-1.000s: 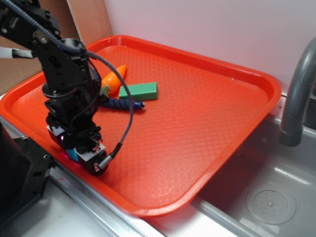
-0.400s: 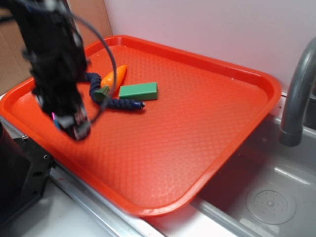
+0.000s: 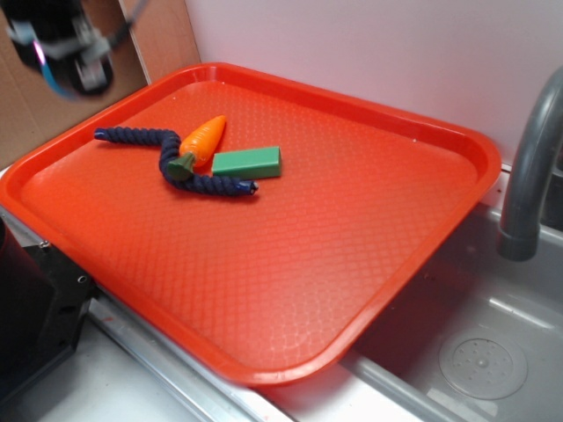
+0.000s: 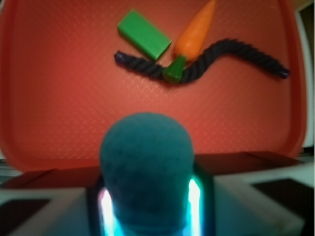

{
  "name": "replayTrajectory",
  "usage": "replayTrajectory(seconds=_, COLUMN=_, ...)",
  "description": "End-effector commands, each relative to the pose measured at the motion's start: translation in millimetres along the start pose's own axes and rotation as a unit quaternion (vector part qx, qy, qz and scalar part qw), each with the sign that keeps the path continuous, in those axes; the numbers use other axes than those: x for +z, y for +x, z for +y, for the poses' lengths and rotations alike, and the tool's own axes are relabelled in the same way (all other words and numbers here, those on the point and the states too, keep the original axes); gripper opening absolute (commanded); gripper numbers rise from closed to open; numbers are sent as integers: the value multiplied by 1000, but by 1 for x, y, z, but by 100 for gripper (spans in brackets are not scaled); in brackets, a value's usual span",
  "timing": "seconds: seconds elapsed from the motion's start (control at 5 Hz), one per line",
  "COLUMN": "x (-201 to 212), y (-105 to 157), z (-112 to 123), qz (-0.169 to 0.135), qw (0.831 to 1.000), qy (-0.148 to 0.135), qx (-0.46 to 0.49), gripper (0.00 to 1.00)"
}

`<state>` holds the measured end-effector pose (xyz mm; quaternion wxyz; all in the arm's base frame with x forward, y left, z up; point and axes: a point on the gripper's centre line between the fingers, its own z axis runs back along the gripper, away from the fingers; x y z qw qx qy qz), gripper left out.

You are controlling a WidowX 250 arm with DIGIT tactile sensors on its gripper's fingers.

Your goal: Grab the blue ball.

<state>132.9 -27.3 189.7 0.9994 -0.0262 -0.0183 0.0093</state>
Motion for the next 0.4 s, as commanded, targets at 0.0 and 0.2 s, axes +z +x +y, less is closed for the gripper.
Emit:
replayTrajectory(seconds=0.0, x=48, y=21, z=-5, qz=20, qw=997, qy=61, qx=45, gripper=0)
replayTrajectory(seconds=0.2, x=42, y=22, z=-5, qz=22, qw=996, qy=68, qx=43, gripper=0)
